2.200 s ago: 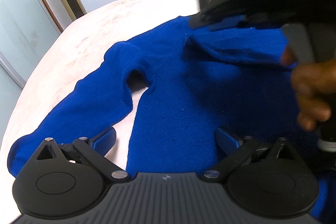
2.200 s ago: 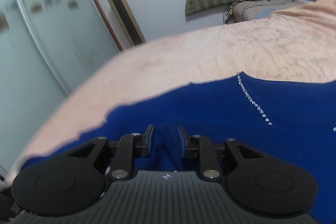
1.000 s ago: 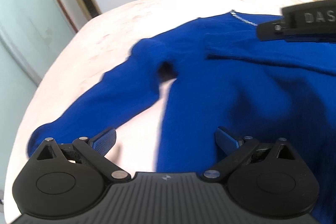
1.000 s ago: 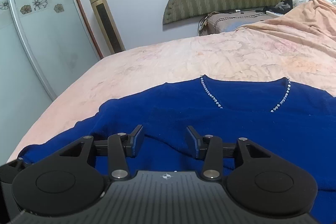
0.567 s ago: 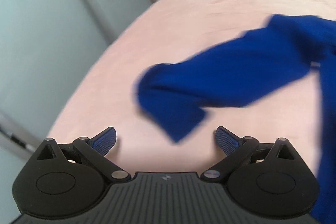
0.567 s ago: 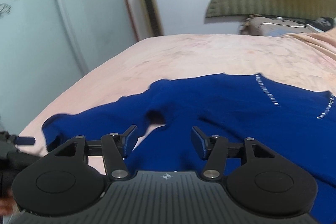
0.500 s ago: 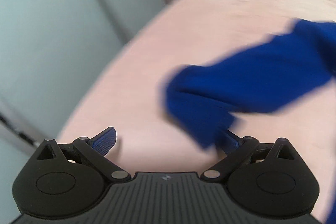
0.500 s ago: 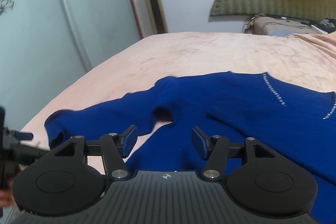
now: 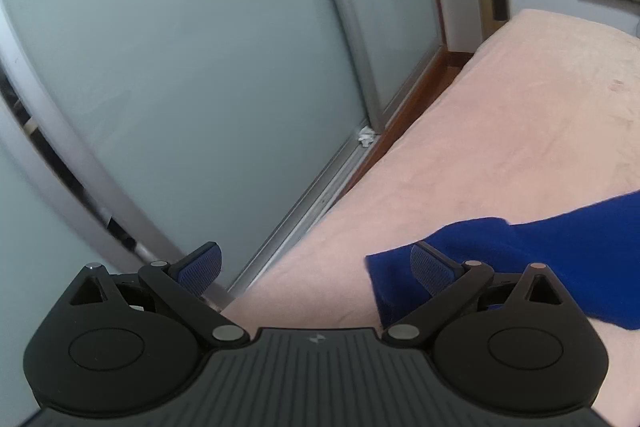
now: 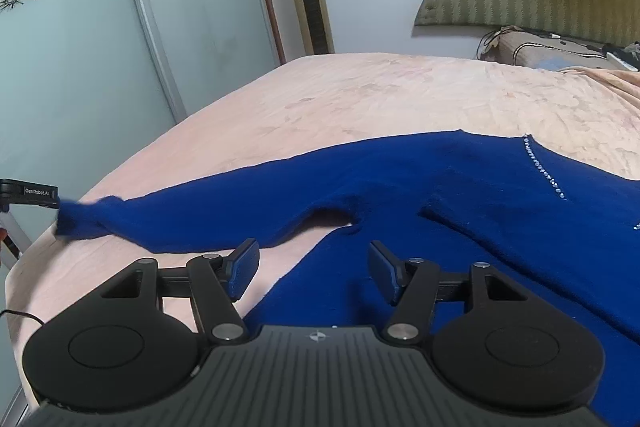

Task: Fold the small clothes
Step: 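Grasp the other sleeve cuff with the left gripper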

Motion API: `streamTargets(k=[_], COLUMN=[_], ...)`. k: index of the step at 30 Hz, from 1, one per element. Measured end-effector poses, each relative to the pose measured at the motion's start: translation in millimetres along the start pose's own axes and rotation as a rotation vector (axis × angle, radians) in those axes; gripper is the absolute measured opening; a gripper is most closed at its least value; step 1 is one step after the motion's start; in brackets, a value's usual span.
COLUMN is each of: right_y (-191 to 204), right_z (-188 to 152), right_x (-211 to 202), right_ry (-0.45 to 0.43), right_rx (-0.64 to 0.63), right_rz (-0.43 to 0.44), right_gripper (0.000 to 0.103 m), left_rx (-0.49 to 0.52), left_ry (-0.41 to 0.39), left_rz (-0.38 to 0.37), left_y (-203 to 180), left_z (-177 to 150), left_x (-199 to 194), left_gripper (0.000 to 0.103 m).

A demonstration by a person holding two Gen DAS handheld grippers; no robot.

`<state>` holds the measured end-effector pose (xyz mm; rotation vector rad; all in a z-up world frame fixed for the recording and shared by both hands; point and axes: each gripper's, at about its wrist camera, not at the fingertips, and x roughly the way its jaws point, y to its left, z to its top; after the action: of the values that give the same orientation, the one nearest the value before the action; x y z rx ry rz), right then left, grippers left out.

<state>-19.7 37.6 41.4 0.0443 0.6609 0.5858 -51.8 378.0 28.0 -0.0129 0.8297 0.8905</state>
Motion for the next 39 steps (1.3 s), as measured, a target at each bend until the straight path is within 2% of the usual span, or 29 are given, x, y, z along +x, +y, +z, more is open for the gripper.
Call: streamTargets(k=[2, 3, 5, 8, 11, 13, 16, 18, 22, 25, 26, 27, 28, 29, 31, 32, 34, 39], right_y=[2, 2, 3, 1, 1, 1, 1, 1, 0, -2, -2, -1, -1, -1, -1, -1, -3, -13], right_z=[-2, -3, -4, -5, -6, -8, -9, -10, -11, -13, -13, -13, -13, -13, -14, -15, -16, -18], right_x=[0, 0, -1, -1, 2, 1, 0, -1, -3, -2, -1, -1, -1, -1, -2, -3, -3, -6], right_ry=[0.005, 0.006, 0.008, 0.011, 0.019, 0.021, 0.024, 0.022, 0.017, 0.023, 0.025, 0.025, 0.025, 0.026, 0.026, 0.026, 0.029, 0.031], right_rx=[-0.003, -0.005, -0.004, 0.009, 0.008, 0.002, 0.002, 0.001, 0.0, 0.008, 0.007, 0.006, 0.004, 0.0, -0.006, -0.007, -0.005, 0.025], right_rz=[0.007, 0.009, 0.011, 0.016, 0.017, 0.017, 0.017, 0.016, 0.01, 0.008, 0.008, 0.008, 0.009, 0.011, 0.011, 0.009, 0.004, -0.005], right_gripper=[0.065, 0.065, 0.065, 0.065, 0.065, 0.066, 0.067, 0.067, 0.07, 0.07, 0.07, 0.07, 0.07, 0.07, 0.07, 0.07, 0.07, 0.07], left_rx=[-0.025, -0.042, -0.082, -0.106, -0.23, -0.371, -0.665, -0.83, -1.035, -1.186, -1.218, -1.23, -1.207, -1.176, -1.184, -1.179, -1.141, -0.996], left_ry=[-0.011, -0.008, 0.022, 0.132, 0.228, 0.289, 0.379, 0.399, 0.373, 0.35, 0.352, 0.342, 0.326, 0.335, 0.381, 0.383, 0.352, 0.108], left_rz=[0.035, 0.028, -0.072, -0.245, -0.398, -0.518, -0.666, -0.736, -0.75, -0.722, -0.706, -0.687, -0.673, -0.668, -0.689, -0.687, -0.65, -0.459], left_y=[10, 14, 20, 14, 19, 26, 36, 41, 46, 55, 55, 56, 56, 53, 50, 48, 47, 67], left_z=[-1, -2, -9, -22, -37, -42, -50, -59, -72, -83, -85, -84, -81, -77, -78, -78, -73, -47], left_x=[-4, -7, -13, -10, -6, 4, 31, 45, 58, 60, 57, 56, 56, 59, 66, 69, 68, 29], left_gripper=[0.102, 0.102, 0.102, 0.102, 0.101, 0.101, 0.101, 0.101, 0.101, 0.1, 0.092, 0.069, 0.051, 0.027, 0.012, 0.007, 0.005, 0.005])
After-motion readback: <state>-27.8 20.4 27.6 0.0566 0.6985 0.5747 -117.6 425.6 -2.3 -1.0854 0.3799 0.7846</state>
